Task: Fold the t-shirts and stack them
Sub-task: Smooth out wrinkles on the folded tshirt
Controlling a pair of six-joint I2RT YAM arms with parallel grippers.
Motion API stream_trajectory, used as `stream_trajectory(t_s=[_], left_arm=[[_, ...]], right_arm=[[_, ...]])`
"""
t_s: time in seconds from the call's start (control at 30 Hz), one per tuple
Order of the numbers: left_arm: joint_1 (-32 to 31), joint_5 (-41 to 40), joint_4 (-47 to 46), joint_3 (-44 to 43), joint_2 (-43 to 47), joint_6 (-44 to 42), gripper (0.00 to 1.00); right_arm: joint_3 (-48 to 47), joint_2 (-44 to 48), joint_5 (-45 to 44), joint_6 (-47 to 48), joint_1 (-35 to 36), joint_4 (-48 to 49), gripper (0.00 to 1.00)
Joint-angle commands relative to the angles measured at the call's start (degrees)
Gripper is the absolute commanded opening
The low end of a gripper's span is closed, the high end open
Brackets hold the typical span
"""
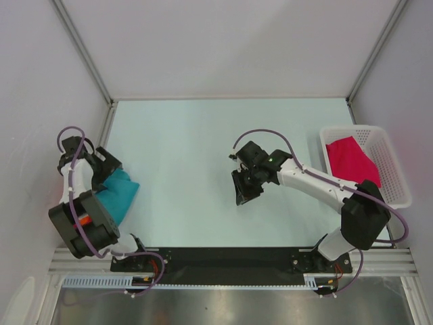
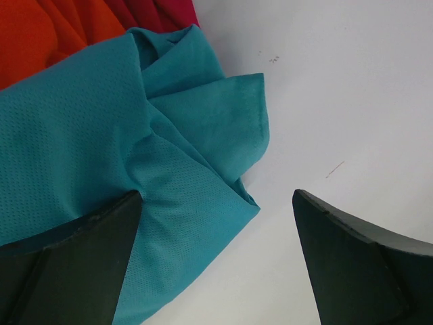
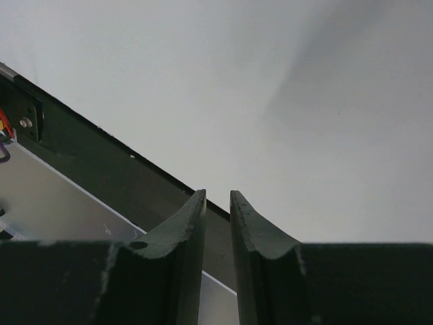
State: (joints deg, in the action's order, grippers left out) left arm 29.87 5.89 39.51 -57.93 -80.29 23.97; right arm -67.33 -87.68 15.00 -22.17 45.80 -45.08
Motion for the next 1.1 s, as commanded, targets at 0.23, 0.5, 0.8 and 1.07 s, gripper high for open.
stream_trajectory(t_s=[0.23, 0.5, 0.8, 1.07], left_arm=[[2.4, 0.9, -2.8, -4.5, -8.1, 0.9, 1.00], [6.0, -2.2, -0.5, -8.3, -9.2, 0.9, 1.00], [7.7, -0.8, -0.7, -7.5, -7.7, 1.6, 0.99], [7.3, 2.9, -2.4, -7.9, 0.2, 1.6, 0.99]], right_arm=[[-3.0, -2.9, -0.8, 1.3, -0.1, 1.2, 0.25], [-1.9, -2.1, -0.7, 0.3, 0.0, 2.7, 0.25], [-1.3, -0.5, -0.9, 0.2, 0.1, 2.5, 0.25], [-0.5, 0.3, -0.9, -0.5, 0.4, 2.9, 0.25]])
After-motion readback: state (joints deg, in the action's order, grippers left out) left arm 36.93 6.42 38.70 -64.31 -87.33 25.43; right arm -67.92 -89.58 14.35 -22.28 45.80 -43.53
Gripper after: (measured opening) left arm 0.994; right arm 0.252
